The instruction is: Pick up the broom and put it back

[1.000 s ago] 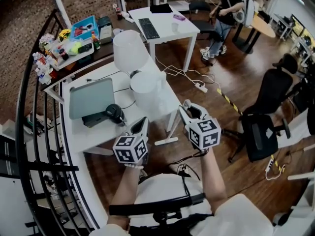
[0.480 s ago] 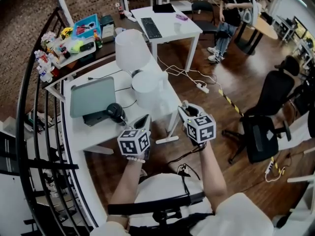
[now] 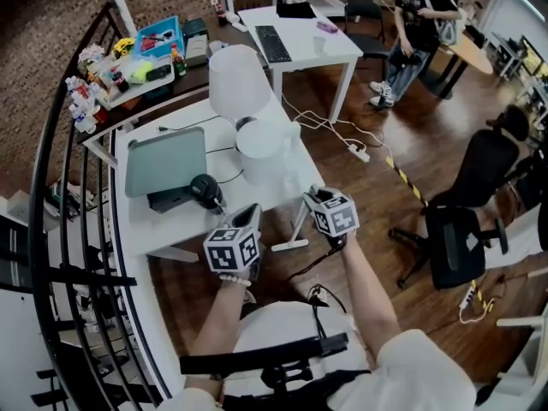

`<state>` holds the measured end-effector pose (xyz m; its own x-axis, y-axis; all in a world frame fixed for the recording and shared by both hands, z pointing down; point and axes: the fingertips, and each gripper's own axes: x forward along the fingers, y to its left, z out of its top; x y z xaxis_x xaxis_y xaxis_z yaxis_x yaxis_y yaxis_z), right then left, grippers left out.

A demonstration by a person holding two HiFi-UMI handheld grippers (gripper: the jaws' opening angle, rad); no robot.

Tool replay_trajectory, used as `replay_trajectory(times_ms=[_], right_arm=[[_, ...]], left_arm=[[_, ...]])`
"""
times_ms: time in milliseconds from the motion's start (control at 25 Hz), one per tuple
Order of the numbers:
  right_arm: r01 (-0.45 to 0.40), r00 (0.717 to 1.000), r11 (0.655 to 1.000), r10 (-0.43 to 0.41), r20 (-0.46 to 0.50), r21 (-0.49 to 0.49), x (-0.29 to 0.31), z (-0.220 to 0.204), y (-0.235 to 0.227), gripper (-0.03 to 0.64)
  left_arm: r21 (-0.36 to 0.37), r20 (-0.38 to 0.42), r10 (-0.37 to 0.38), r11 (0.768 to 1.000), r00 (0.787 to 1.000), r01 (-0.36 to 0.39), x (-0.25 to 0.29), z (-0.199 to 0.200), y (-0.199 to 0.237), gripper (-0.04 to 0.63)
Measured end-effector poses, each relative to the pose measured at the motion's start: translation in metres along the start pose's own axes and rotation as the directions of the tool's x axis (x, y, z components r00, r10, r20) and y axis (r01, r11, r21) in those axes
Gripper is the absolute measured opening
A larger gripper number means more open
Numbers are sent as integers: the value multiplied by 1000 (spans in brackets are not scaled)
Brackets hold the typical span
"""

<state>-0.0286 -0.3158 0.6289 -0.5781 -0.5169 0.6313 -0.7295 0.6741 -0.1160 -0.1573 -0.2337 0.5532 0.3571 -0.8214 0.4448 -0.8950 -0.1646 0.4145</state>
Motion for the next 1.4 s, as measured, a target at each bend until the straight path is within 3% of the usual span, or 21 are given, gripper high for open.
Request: replay_trajectory(times_ms=[280, 960, 1080, 1400], right_arm=[[-35, 995, 999, 33, -91, -15, 39, -24, 7, 128], [-39, 998, 999, 41, -55, 35, 76, -3, -3, 135], [-30, 999, 998, 32, -31, 54, 74, 1, -7, 198], [-40, 999, 997, 41, -2, 71, 68, 3, -5, 244]], left_arm=[[-29, -3, 28, 999, 1000, -28, -7, -7, 14, -11], [-55, -3, 40, 998, 999, -40, -8, -9, 22, -11], [-57, -8, 39, 998, 999, -39, -6, -10, 24, -11], [-58, -13, 24, 998, 1000, -25, -3, -10, 21, -11]])
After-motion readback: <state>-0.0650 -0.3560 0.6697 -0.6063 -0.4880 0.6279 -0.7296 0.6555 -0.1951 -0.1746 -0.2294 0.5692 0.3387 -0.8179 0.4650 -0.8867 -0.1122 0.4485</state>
